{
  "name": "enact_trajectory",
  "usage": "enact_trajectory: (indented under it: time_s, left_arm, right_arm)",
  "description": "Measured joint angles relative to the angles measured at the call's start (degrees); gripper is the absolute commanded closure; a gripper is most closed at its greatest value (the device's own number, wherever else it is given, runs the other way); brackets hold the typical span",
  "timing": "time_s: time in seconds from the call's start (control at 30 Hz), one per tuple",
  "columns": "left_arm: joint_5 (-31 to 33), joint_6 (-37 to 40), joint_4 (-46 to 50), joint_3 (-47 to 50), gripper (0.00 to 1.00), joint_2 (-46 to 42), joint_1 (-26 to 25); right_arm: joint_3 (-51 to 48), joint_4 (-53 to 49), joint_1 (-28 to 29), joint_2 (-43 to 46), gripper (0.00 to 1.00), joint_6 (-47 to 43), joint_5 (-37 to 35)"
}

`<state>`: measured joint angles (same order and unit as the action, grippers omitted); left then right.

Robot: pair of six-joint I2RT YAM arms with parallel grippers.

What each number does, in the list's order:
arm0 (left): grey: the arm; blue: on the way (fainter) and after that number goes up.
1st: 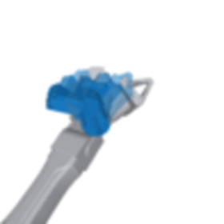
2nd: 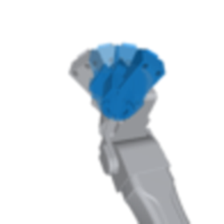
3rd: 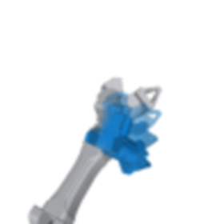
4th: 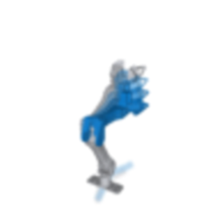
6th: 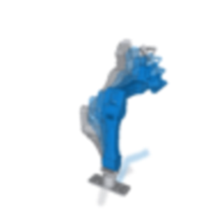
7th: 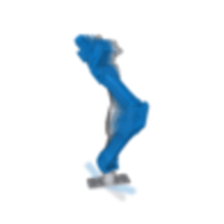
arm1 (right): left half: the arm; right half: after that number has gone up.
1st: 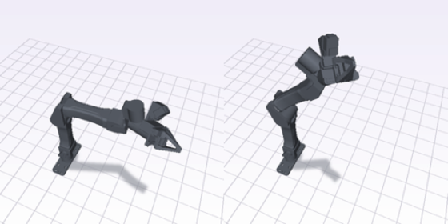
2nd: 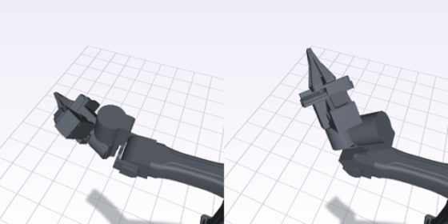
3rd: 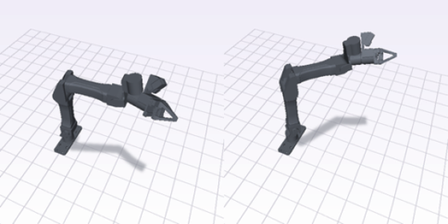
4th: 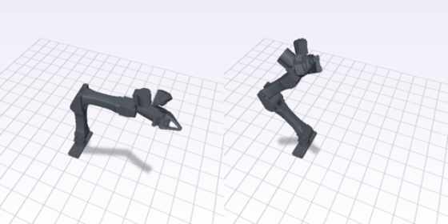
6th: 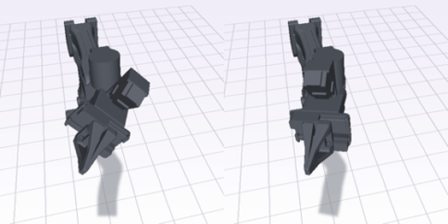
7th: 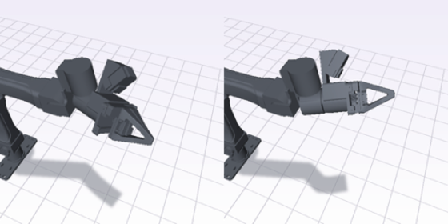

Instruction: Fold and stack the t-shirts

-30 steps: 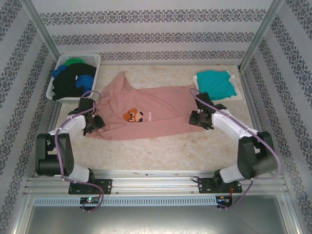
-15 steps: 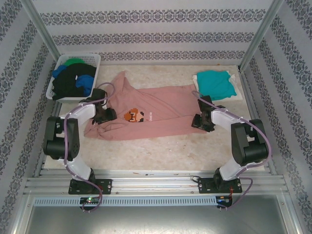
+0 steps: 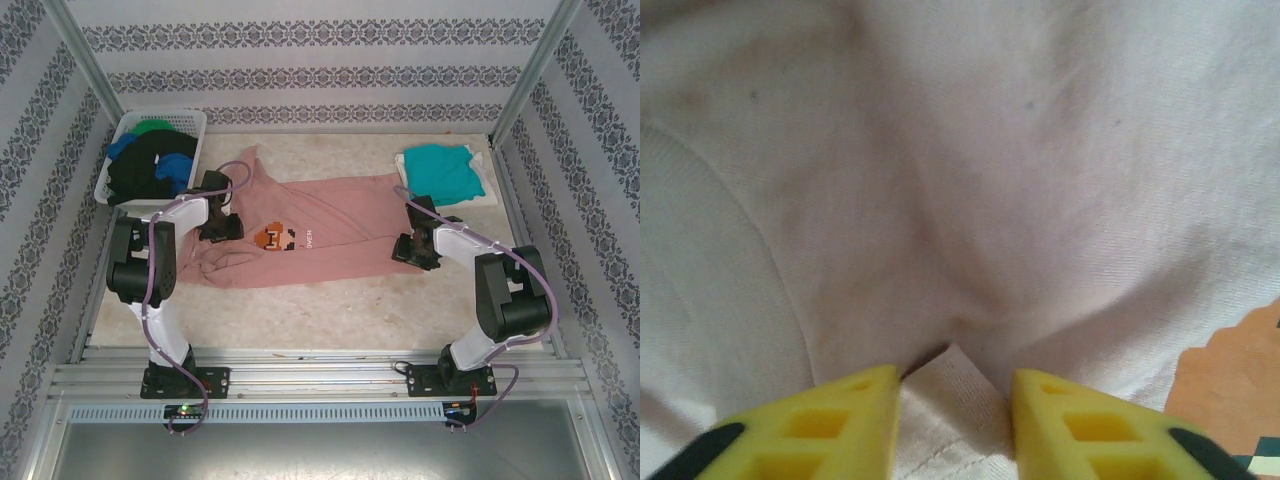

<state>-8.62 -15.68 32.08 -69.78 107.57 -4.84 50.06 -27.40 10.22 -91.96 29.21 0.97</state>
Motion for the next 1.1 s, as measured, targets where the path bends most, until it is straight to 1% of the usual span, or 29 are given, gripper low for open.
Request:
enact_trajectory:
  time_s: [0.03,0.1,0.13,0.2,0.3,0.47,0.63,0.83,0.87,0.9,0.93,0.97,1.0,1.03,1.1]
  left_arm:
    - [0.1,0.1,0.2,0.0,0.73,0.0,0.0]
    - [0.1,0.1,0.4,0.0,0.79,0.0,-0.1]
    - [0.1,0.2,0.6,0.0,0.80,0.0,-0.1]
    - [0.3,0.2,0.8,0.0,0.87,-0.1,-0.4]
    - [0.8,0.3,1.4,0.0,0.87,-0.3,-1.0]
    - [2.8,0.7,4.0,-2.6,0.96,-0.7,-2.4]
    - [4.4,2.9,5.3,-8.8,0.98,-0.7,-5.4]
    - [9.1,9.4,5.2,-15.8,1.00,1.9,-11.4]
    - [9.3,10.4,5.1,-16.5,0.99,3.1,-12.2]
    - [9.3,11.1,5.1,-17.0,0.94,4.1,-12.8]
    - [9.3,11.8,5.0,-17.4,0.80,5.4,-13.2]
    - [9.2,12.4,5.0,-17.7,0.74,6.5,-13.3]
    - [9.2,12.6,5.0,-17.9,0.72,7.4,-13.3]
    - [9.1,13.0,4.9,-18.1,0.66,8.3,-13.3]
    - [8.9,13.3,4.9,-18.5,0.58,9.8,-13.1]
  right_arm:
    - [0.0,0.0,0.0,0.0,0.47,-0.2,0.0]
    - [0.0,-0.1,0.0,0.0,0.47,-0.6,0.0]
    - [0.0,-0.1,-0.1,0.0,0.47,-0.7,0.0]
    - [0.0,-0.2,-0.4,0.0,0.47,-0.9,0.0]
    - [0.0,-0.2,-0.7,0.0,0.47,-1.1,0.0]
    - [0.0,-0.2,-0.7,0.0,0.47,-1.3,0.0]
    - [0.0,-0.1,-0.7,0.0,0.47,-1.5,0.0]
    - [0.0,0.0,-0.7,0.0,0.46,-2.2,0.1]
    - [0.0,0.0,-0.7,0.0,0.46,-2.2,0.1]
    - [0.0,0.0,-0.7,0.0,0.46,-2.2,0.1]
    - [0.0,0.0,-0.7,0.0,0.46,-2.4,0.1]
    - [0.0,0.0,-0.7,0.0,0.46,-2.4,0.1]
    - [0.0,0.0,-0.6,-0.1,0.46,-2.5,0.1]
    - [0.0,0.0,-0.6,-0.1,0.46,-2.6,0.2]
    - [0.0,0.0,-0.4,-0.2,0.46,-2.6,0.2]
